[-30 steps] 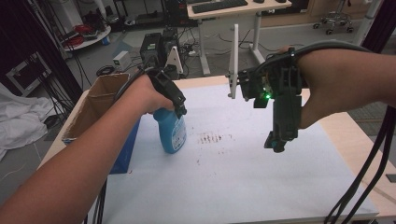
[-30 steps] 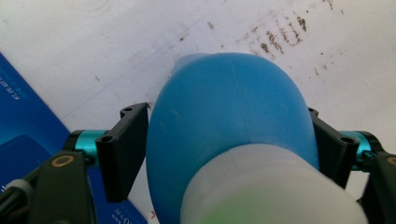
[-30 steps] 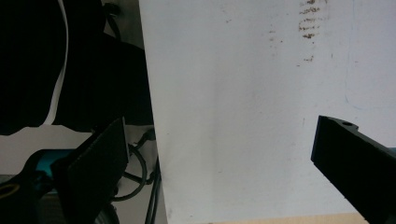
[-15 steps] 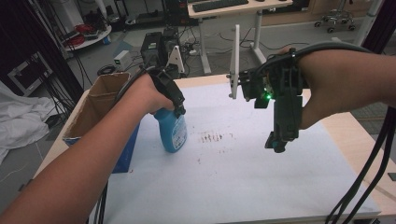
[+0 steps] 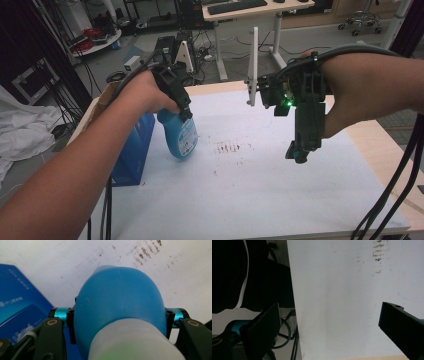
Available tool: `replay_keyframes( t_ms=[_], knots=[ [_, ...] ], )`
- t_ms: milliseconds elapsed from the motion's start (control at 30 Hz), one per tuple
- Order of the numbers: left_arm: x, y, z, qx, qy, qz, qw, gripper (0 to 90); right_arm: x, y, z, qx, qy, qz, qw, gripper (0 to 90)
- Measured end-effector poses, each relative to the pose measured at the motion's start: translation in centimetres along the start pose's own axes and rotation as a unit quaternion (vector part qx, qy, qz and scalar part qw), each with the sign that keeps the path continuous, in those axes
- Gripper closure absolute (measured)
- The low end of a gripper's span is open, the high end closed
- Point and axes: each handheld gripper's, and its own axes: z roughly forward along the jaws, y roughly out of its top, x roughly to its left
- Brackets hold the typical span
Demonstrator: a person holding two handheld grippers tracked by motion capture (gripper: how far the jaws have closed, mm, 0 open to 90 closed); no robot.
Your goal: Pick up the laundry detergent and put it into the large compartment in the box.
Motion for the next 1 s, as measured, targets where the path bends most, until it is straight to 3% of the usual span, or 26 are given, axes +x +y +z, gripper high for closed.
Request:
replay_keyframes(
  t_ms=[400,433,600,700,1000],
  knots=[
    [0.3,-2.2,-6.6,0.005,-0.001,0.025,0.9997,39.0,0.4,1.2,-0.4,-0.002,-0.003,-0.013,0.9999,3.2],
    [0.3,-2.2,-6.6,0.005,-0.001,0.025,0.9997,39.0,0.4,1.2,-0.4,-0.002,-0.003,-0.013,0.9999,3.2],
    [0.8,-3.4,-9.9,0.008,-0.01,0.028,0.9995,39.0,0.6,1.8,-0.5,0.002,-0.002,-0.019,0.9998,3.2],
    [1.3,-4.1,-11.5,0.011,-0.013,0.025,0.9995,38.9,0.6,2.1,-0.6,0.003,-0.003,-0.022,0.9998,3.2],
    [3.5,-6.9,-15.3,-0.019,-0.022,-0.012,0.9995,38.9,0.8,3.0,-0.7,0.005,-0.004,-0.028,0.9996,3.2]
  ],
)
